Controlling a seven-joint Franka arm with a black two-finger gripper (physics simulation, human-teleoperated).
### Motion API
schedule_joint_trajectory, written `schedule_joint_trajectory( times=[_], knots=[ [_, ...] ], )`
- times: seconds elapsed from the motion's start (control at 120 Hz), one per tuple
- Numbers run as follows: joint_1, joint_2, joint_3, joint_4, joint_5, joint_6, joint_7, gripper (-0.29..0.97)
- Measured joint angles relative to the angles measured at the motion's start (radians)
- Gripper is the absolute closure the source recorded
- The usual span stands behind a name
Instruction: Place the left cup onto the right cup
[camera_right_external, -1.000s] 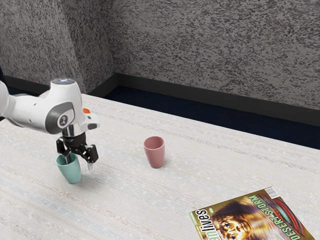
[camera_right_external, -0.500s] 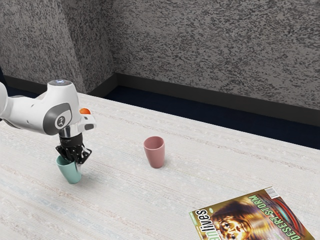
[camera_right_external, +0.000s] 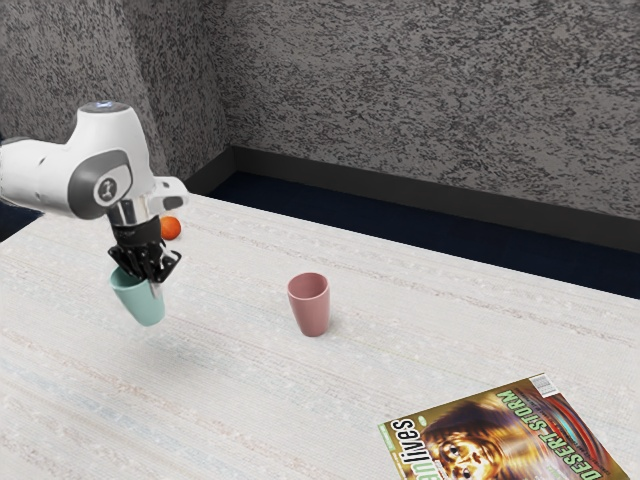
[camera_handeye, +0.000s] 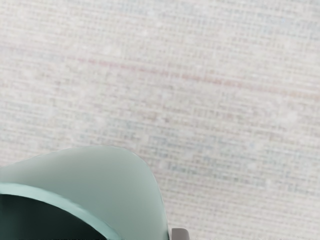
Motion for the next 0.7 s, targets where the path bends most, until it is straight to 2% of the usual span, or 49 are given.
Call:
schedule_joint_trajectory(
  times=[0.133,0.3,0.492,0.7],
  knots=[
    [-0.068,0.0,-0.064,0.08,0.0,-0.102,-0.002,0.79],
    [-0.106,0.039,-0.119,0.203,-0.004,-0.208,0.001,0.79],
    [-0.11,0.117,-0.169,0.357,-0.007,-0.285,0.008,0.79],
    [-0.068,0.238,-0.205,0.539,-0.003,-0.337,0.016,0.79]
  ],
)
